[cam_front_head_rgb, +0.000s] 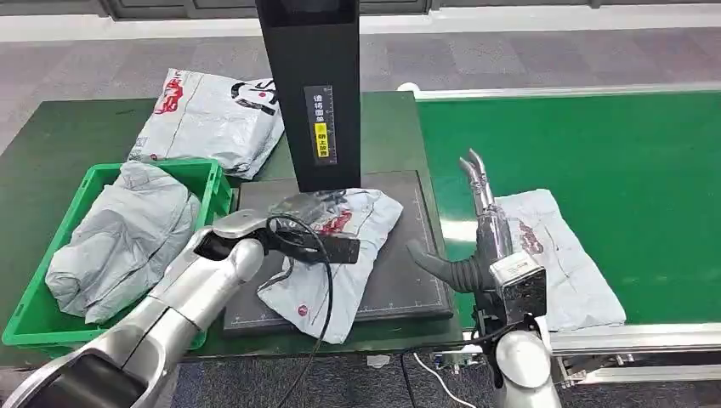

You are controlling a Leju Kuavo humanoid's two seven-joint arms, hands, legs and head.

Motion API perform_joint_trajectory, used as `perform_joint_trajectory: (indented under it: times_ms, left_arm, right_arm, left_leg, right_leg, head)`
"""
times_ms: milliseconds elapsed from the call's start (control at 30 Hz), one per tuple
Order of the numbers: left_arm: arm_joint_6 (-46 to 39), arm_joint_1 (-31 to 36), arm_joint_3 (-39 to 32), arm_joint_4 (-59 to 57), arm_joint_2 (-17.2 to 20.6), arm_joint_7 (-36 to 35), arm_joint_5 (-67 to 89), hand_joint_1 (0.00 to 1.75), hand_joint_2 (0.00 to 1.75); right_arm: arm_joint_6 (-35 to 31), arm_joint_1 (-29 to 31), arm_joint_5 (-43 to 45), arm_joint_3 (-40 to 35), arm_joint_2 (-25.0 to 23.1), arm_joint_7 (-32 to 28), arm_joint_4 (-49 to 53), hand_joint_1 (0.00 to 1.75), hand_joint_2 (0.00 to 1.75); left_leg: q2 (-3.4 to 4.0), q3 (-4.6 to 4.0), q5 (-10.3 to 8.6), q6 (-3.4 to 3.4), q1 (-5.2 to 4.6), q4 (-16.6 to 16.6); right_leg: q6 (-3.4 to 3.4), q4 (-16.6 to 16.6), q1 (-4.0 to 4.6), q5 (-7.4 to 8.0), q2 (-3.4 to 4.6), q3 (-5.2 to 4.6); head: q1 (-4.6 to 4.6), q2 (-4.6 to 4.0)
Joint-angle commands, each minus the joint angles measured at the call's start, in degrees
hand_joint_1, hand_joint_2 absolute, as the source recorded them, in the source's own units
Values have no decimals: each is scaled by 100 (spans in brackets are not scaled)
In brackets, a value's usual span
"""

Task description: Moved the parcel from conveyor to table for the left to box.

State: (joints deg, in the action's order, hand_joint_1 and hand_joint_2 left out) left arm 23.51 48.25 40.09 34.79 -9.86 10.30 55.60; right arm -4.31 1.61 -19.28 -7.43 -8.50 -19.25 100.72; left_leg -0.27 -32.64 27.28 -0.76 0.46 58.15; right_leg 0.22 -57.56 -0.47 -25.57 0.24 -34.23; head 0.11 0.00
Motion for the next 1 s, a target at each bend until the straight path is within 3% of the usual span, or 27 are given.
perform_joint_trajectory:
  times_ms: [33, 267, 567, 600, 633, 1000]
  left_arm:
    - [1085, 232, 1273, -1784, -110, 552, 55, 0, 175]
    - [1085, 232, 1273, -1784, -110, 552, 55, 0, 175]
    - [2013, 168, 1413, -2022, 76, 828, -143, 0, 175]
    - [2018, 158, 1435, -2006, 80, 882, -141, 7, 175]
    - [2055, 169, 1412, -2010, 60, 929, -184, 175, 175]
    - [1821, 500, 1119, -2007, -144, 460, -428, 175, 175]
  right_arm:
    - [6, 361, 44, 351, -106, 57, -681, 0, 175]
    - [6, 361, 44, 351, -106, 57, -681, 0, 175]
    - [-76, 327, 59, 459, -266, 24, -646, 0, 175]
    - [-74, 340, 56, 456, -270, 17, -645, 0, 175]
    - [-80, 339, 56, 465, -278, 17, -632, 0, 175]
    - [-96, 177, 8, 576, -291, -27, -419, 0, 175]
  left_leg:
    - [19, 21, -2, 3, -2, -15]
    - [9, 22, -3, 2, 0, -11]
    - [22, 54, -13, 2, -4, -34]
    - [20, 58, -12, 1, -4, -31]
    - [18, 60, -8, 1, -3, -26]
    - [13, 74, -18, 0, -4, -35]
  right_leg:
    - [1, 15, -2, 8, 15, 15]
    - [0, 12, 0, 7, 6, 22]
    - [-1, 29, -4, 18, 17, 52]
    - [-1, 25, -3, 15, 16, 56]
    - [-1, 18, -3, 11, 14, 59]
    - [-2, 27, -4, 16, 3, 75]
  head:
    - [0, 0]
    - [0, 0]
    - [0, 0]
    - [0, 0]
    - [0, 0]
    - [0, 0]
